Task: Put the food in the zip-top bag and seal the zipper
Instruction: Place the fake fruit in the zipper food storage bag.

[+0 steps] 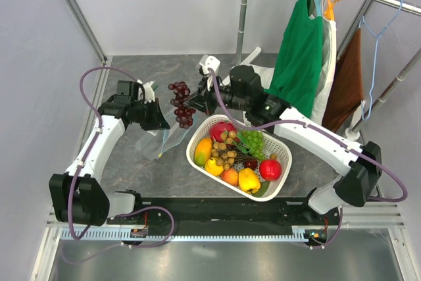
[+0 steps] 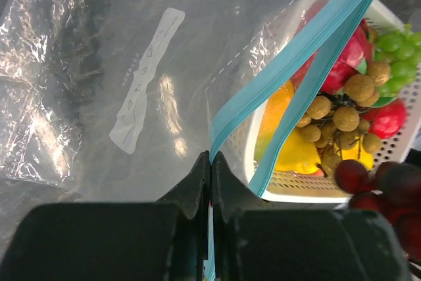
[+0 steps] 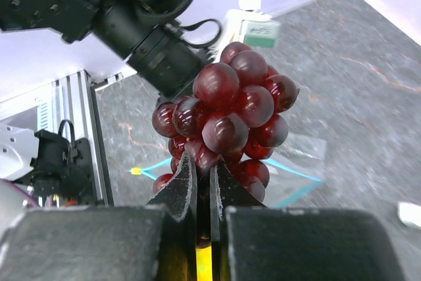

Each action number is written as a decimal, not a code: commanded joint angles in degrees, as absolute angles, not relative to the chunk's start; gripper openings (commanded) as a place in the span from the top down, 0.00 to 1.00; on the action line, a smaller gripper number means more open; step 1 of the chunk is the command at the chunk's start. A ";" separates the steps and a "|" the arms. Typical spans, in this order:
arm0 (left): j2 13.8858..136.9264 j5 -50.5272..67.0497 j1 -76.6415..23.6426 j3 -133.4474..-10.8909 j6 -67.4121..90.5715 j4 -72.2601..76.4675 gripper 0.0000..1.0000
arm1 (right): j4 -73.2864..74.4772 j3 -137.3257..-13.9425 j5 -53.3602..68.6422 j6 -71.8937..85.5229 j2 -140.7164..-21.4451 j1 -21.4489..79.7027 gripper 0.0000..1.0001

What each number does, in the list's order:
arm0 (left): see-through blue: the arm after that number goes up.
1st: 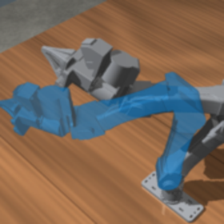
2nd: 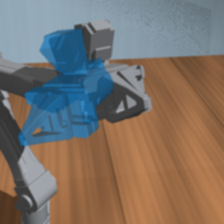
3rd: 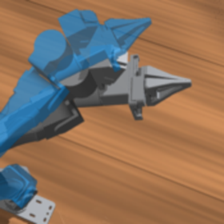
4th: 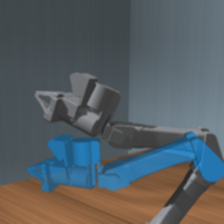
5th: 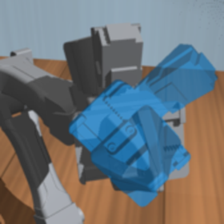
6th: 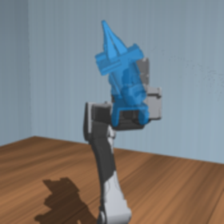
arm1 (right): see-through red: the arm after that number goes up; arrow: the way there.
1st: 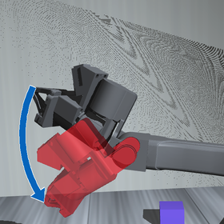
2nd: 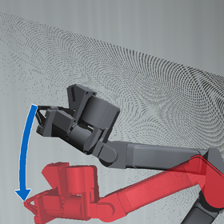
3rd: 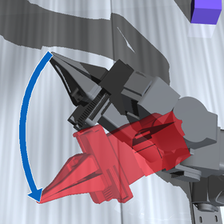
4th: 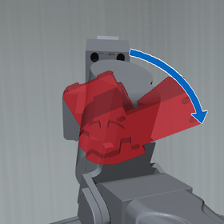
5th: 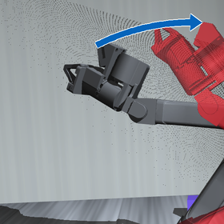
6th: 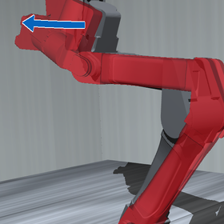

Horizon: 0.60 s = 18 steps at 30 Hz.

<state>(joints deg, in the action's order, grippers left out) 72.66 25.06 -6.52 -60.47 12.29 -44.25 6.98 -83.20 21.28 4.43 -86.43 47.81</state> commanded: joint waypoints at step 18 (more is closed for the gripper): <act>74.27 53.17 3.33 -62.23 17.66 -44.83 0.98 | -23.47 -63.82 17.75 -7.19 -92.11 52.65 1.00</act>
<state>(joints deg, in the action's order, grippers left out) 74.74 45.84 0.82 -60.82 14.94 -44.88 -19.14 -65.84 15.62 -1.30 -92.92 52.53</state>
